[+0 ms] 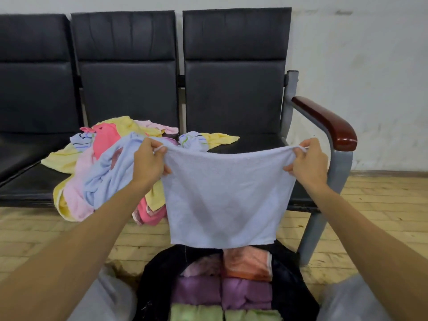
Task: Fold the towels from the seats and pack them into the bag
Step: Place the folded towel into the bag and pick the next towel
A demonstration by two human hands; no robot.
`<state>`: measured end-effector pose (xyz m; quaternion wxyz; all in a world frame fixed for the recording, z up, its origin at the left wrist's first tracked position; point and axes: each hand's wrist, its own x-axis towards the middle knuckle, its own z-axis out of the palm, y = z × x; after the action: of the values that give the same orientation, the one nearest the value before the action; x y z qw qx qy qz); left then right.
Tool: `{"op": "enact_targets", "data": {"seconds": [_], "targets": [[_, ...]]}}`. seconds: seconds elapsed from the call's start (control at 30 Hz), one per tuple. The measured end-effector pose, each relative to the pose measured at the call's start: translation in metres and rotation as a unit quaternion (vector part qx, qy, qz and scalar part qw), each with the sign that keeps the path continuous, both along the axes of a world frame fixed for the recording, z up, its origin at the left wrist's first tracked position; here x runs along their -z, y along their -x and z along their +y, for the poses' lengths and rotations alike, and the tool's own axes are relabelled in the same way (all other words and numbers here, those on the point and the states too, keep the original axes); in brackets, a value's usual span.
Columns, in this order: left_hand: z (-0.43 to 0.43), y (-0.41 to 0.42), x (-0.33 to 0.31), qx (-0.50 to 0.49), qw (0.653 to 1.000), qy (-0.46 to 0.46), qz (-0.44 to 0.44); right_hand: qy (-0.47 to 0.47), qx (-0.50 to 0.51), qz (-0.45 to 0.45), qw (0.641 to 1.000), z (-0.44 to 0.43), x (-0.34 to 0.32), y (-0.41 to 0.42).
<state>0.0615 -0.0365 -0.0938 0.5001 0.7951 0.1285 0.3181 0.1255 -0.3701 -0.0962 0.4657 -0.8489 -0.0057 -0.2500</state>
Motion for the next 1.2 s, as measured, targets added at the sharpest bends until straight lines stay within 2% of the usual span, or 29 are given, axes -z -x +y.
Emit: {"op": "enact_targets", "data": {"seconds": [0.07,0.13,0.5,0.6,0.73,0.87,1.0,1.07,1.2], "targets": [[-0.002,-0.016,-0.006,0.024,0.998,0.054,0.030,0.010,0.006,-0.025,1.000,-0.002,-0.004,-0.012],[-0.005,-0.032,-0.008,0.030,0.996,0.070,0.049,0.034,0.017,-0.038,0.999,-0.004,-0.007,-0.025],[-0.009,-0.127,0.004,0.069,0.995,0.065,0.043,0.027,0.049,-0.014,0.998,-0.004,0.013,-0.115],[-0.007,-0.155,0.013,0.064,0.995,0.065,0.041,0.003,0.048,0.002,0.999,0.001,0.021,-0.141],[-0.009,-0.181,0.009,0.005,1.000,-0.008,0.021,-0.055,0.031,-0.038,0.997,0.010,0.015,-0.165],[-0.010,-0.183,0.009,0.027,0.999,0.013,-0.017,-0.106,0.025,-0.083,0.991,0.010,0.008,-0.166],[-0.010,-0.154,0.020,0.048,0.999,0.019,-0.010,-0.055,0.038,-0.067,0.996,-0.002,0.018,-0.143],[-0.009,-0.132,0.026,0.063,0.997,0.051,-0.020,-0.029,0.037,-0.052,0.998,-0.013,0.024,-0.126],[-0.017,-0.085,0.046,0.149,0.984,0.096,0.016,0.078,-0.030,0.018,0.996,-0.030,0.036,-0.089]]}}
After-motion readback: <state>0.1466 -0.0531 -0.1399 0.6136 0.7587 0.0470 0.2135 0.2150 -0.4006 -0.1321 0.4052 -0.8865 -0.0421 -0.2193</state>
